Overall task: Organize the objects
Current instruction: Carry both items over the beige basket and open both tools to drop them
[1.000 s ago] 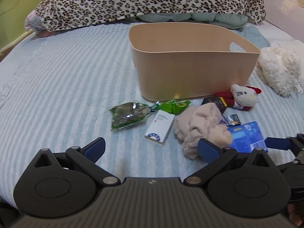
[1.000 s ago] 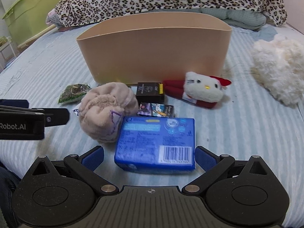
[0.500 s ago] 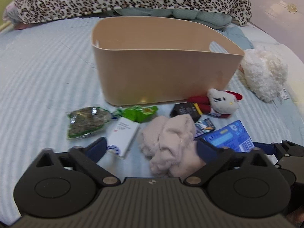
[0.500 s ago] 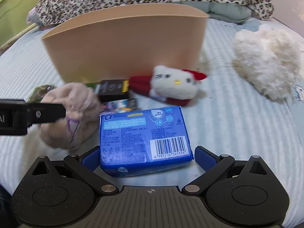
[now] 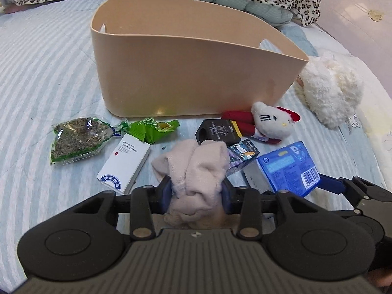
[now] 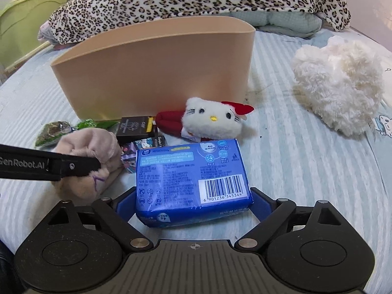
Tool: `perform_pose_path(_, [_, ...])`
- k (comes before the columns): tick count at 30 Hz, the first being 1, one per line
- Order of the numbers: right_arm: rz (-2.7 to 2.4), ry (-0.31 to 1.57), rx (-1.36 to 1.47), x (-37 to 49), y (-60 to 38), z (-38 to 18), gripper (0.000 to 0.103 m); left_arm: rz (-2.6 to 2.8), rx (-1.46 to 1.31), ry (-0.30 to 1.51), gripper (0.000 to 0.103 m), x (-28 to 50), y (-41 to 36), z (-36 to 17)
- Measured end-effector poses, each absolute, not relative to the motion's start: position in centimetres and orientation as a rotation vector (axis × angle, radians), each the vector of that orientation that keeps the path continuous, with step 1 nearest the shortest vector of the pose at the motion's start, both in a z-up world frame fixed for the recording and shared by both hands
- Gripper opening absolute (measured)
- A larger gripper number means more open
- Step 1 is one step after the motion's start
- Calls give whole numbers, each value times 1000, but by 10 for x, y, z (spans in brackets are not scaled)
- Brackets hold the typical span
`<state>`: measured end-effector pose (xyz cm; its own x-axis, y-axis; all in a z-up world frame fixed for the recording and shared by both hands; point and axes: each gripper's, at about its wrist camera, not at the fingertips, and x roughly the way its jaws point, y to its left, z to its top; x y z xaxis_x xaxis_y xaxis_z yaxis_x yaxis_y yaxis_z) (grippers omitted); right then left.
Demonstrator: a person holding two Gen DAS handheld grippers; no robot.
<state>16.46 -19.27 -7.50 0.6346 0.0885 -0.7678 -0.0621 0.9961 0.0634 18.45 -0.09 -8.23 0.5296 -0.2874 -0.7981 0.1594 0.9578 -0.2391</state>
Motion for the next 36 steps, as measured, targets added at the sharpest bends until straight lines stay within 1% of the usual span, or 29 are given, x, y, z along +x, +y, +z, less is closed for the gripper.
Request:
perform_pose_path(1, [87,873,32,164,-193,-73,92,-266,-147,977,34,183,-1,-81])
perform_pose_path(4, [82,837,27,158,-193,-61,91,-260,-164,975,30,178,3,-75])
perform_pose_path(7, [76,797,27,154,-197,-45,91,-241,-161,951,30,170,9,-62])
perform_pose_path(14, [81,689,32,164,-207,1,91,-193,-142,816,30,163,24,-15])
perform_pose_path(21, [40,557,19,183,-209,39,91,-131,-128,677,30,188,36,30])
perform_pose_path(25, [19,528,44,206,-203,47,91,-100,-99,615,30,212,32,47])
perform_pose_path(30, [2,536,58,244,-187,41,91,-71,-57,609,30,254,25,43])
perform_pose_path(36, [-18,580,-12,276,-164,18,91,-61,-83,746,30,296,26,0])
